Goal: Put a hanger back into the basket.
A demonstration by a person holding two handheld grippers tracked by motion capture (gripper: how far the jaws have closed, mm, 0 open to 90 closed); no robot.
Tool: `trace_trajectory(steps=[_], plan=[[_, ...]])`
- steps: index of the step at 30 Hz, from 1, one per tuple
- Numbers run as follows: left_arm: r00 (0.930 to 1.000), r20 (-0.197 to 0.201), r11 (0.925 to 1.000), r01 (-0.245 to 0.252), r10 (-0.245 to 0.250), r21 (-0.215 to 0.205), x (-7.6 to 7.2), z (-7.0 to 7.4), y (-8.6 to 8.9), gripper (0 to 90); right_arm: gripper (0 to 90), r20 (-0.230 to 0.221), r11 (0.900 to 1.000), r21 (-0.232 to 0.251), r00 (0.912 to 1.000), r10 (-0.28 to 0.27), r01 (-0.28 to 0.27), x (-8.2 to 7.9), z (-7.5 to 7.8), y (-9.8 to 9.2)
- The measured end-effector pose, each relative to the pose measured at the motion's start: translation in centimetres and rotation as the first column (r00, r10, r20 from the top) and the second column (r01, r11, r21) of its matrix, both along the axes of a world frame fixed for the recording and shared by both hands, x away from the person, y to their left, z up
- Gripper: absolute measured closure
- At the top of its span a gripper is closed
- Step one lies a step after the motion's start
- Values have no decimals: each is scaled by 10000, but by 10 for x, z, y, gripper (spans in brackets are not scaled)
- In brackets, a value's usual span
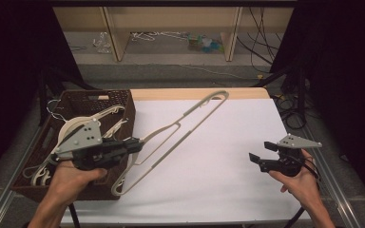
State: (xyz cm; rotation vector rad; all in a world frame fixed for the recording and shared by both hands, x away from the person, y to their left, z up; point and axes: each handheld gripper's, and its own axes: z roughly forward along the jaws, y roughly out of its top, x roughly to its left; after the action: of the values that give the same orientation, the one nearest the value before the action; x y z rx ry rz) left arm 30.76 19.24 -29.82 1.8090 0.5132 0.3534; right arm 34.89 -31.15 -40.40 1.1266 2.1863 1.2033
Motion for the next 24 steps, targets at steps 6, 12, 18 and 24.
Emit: trace_trajectory(steps=[6,12,18,24], plan=[[9967,-649,9942,-540,480,-926,10,6,21,860,239,-107,9984,-74,9984,563,-563,-11,-3,12],[9890,-1115,9781,-1159,974,-1729,16,28,47,860,241,-113,9967,-212,9968,788,-790,-18,-7,19],[9804,-1266,9587,-1766,1511,-2230,21,55,80,859,229,-123,9965,-103,9965,822,-824,-25,-13,20],[9639,-1278,9425,-2567,2336,-2139,24,75,111,859,229,-259,9949,-162,9947,991,-996,-29,-17,20]])
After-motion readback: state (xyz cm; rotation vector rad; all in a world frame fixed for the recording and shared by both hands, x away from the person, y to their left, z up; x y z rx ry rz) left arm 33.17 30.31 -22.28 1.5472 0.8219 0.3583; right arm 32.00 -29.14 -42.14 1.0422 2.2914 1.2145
